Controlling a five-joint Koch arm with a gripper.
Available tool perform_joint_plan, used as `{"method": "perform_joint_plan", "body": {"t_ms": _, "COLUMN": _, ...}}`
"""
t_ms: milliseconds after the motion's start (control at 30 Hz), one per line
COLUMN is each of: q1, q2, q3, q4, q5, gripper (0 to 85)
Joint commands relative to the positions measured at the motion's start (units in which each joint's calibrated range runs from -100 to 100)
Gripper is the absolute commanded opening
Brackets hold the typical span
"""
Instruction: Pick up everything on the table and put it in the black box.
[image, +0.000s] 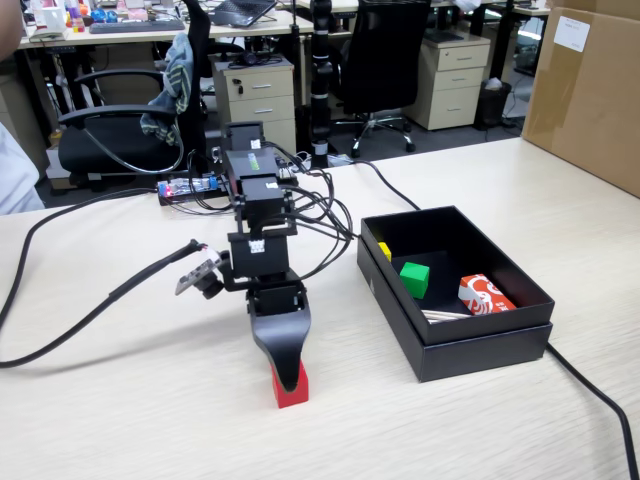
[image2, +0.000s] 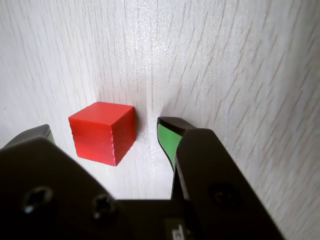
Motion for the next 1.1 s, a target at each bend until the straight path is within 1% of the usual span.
{"method": "perform_joint_plan", "body": {"t_ms": 0, "q1": -0.20, "q2": -1.42, "q3": 4.71, "q4": -2.64, "q5": -0.83, "gripper": 35.5}}
{"method": "perform_joint_plan", "body": {"t_ms": 67, "q1": -0.24, "q2": -1.42, "q3": 4.71, "q4": -2.99, "q5": -0.78, "gripper": 30.9}}
{"method": "perform_joint_plan", "body": {"t_ms": 233, "q1": -0.34, "q2": -1.54, "q3": 4.80, "q4": -3.59, "q5": -0.78, "gripper": 30.7}}
{"method": "perform_joint_plan", "body": {"t_ms": 300, "q1": -0.44, "q2": -1.31, "q3": 6.52, "q4": -2.99, "q5": -0.63, "gripper": 31.6}}
{"method": "perform_joint_plan", "body": {"t_ms": 400, "q1": -0.44, "q2": -1.42, "q3": 6.89, "q4": -2.04, "q5": -0.78, "gripper": 40.7}}
{"method": "perform_joint_plan", "body": {"t_ms": 433, "q1": -0.44, "q2": -1.42, "q3": 6.89, "q4": -2.04, "q5": -0.83, "gripper": 41.5}}
{"method": "perform_joint_plan", "body": {"t_ms": 733, "q1": 0.00, "q2": -0.05, "q3": 7.16, "q4": -1.61, "q5": -0.98, "gripper": 41.0}}
{"method": "perform_joint_plan", "body": {"t_ms": 800, "q1": 0.05, "q2": 0.07, "q3": 7.34, "q4": -1.69, "q5": -1.03, "gripper": 36.3}}
{"method": "perform_joint_plan", "body": {"t_ms": 933, "q1": 0.10, "q2": 0.07, "q3": 7.34, "q4": -2.64, "q5": -0.98, "gripper": 17.4}}
{"method": "perform_joint_plan", "body": {"t_ms": 1000, "q1": 0.10, "q2": 0.07, "q3": 7.34, "q4": -3.59, "q5": -0.98, "gripper": 12.8}}
{"method": "perform_joint_plan", "body": {"t_ms": 1067, "q1": 0.10, "q2": -0.05, "q3": 7.34, "q4": -4.80, "q5": -0.98, "gripper": 11.4}}
